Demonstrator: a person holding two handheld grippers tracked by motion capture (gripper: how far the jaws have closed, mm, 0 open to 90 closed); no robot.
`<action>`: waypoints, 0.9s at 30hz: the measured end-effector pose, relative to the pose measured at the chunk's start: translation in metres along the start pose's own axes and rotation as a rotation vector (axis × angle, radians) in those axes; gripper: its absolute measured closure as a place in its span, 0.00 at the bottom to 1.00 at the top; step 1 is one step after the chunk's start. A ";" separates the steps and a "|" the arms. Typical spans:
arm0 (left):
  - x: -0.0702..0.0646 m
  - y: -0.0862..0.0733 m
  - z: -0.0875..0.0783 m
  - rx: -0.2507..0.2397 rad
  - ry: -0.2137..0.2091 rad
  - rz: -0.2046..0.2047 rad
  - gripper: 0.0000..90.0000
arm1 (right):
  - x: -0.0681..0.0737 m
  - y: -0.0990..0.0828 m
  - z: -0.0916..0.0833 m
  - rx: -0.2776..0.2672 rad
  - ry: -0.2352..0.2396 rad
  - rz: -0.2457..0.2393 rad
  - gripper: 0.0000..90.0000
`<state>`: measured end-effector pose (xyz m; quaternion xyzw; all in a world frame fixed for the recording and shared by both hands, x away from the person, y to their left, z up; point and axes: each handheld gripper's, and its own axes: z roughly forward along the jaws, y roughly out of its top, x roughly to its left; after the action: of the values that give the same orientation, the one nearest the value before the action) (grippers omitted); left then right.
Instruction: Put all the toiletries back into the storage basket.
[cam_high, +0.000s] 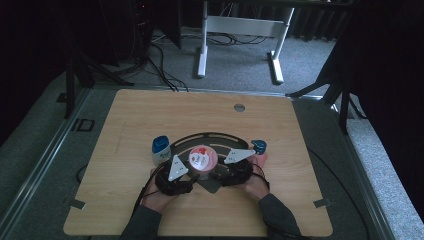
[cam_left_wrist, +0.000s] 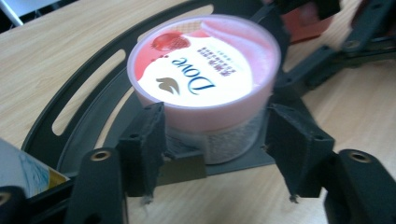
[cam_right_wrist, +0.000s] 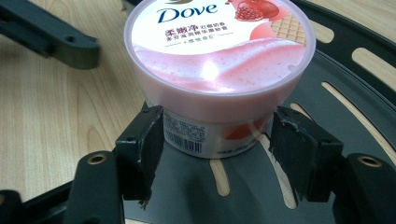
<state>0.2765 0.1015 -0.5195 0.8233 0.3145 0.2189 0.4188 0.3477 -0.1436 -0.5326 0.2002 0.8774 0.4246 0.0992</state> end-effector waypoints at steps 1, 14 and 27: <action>-0.002 -0.001 -0.001 -0.003 -0.006 -0.001 0.47 | 0.000 0.000 0.000 0.000 -0.001 0.001 0.39; -0.018 -0.004 0.005 0.029 -0.113 0.056 0.68 | 0.000 0.000 -0.001 0.000 0.005 0.003 0.43; -0.031 -0.006 0.033 0.105 -0.178 0.090 0.84 | 0.000 -0.002 -0.004 -0.002 0.008 0.008 0.51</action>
<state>0.2730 0.0638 -0.5462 0.8736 0.2497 0.1468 0.3910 0.3459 -0.1480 -0.5315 0.2016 0.8766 0.4267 0.0941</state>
